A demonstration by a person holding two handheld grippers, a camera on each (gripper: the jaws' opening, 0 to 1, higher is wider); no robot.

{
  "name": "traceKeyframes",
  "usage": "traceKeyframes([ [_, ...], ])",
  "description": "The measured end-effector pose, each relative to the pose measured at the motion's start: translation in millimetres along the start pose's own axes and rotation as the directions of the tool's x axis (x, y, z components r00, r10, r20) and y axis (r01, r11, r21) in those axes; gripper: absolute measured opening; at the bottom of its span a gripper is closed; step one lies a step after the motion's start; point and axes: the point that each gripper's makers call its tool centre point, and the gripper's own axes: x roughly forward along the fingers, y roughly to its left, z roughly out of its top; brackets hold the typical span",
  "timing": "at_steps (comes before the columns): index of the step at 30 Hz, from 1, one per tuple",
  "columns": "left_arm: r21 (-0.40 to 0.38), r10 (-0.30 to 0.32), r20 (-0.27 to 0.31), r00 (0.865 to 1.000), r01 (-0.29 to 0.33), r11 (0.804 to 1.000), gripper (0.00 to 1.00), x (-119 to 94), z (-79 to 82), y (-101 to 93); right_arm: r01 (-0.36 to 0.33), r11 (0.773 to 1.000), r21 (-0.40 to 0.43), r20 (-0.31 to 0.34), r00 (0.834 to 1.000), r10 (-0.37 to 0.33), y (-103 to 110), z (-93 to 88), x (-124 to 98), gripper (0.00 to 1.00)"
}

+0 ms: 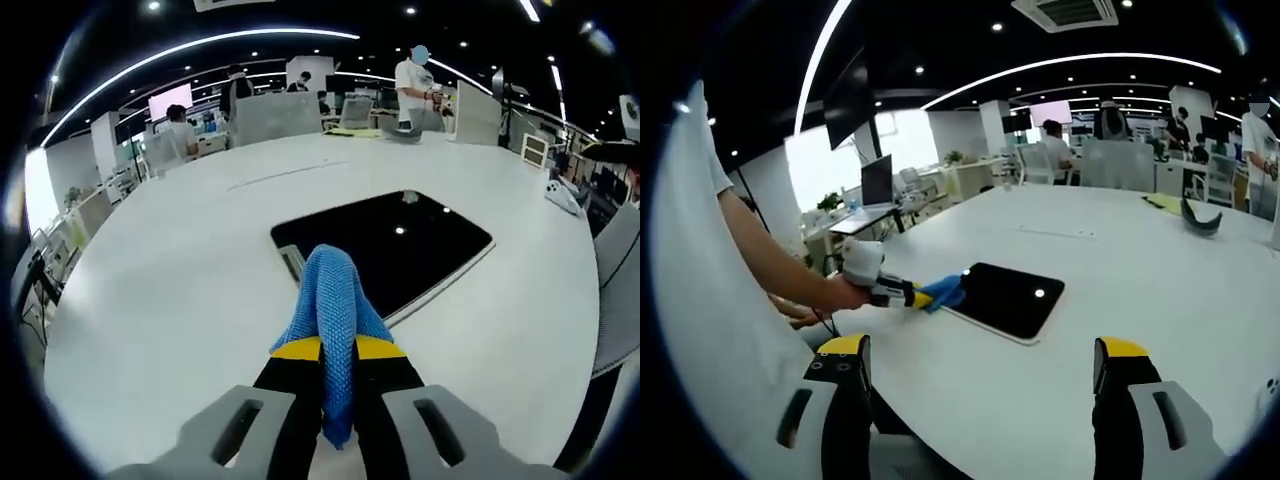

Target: Wipe the mirror surface with the cleaning cloth until all visible marks leave the cleaned area.

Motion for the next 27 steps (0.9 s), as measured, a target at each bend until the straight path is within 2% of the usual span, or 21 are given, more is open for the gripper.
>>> traceKeyframes([
  [4, -0.024, -0.016, -0.026, 1.0, 0.016, 1.0, 0.08, 0.1, 0.0, 0.4, 0.006, 1.0, 0.012, 0.002, 1.0, -0.006, 2.9, 2.6, 3.1, 0.92],
  [9, 0.018, -0.047, -0.058, 0.997, 0.048, 0.999, 0.07, 0.7, 0.0, -0.4, 0.015, 1.0, 0.025, 0.005, 1.0, -0.015, 5.8, 6.7, 9.6, 0.92],
  [16, 0.022, -0.092, -0.096, 0.991, 0.095, 0.995, 0.07, 0.9, 1.4, 0.2, 0.024, 0.999, 0.04, -0.016, 1.0, -0.023, 12.1, 7.4, 19.5, 0.92],
  [20, 0.02, -0.104, -0.117, 0.988, 0.107, 0.994, 0.07, 0.2, 2.6, 1.9, 0.027, 0.999, 0.032, -0.025, 0.999, -0.027, 15.9, 14.1, 23.0, 0.92],
  [27, -0.035, -0.105, -0.08, 0.991, 0.102, 0.994, 0.07, -11.7, 11.5, 13.5, 0.033, 0.999, 0.016, -0.029, 0.999, -0.033, 18.9, 25.5, 29.0, 0.92],
])
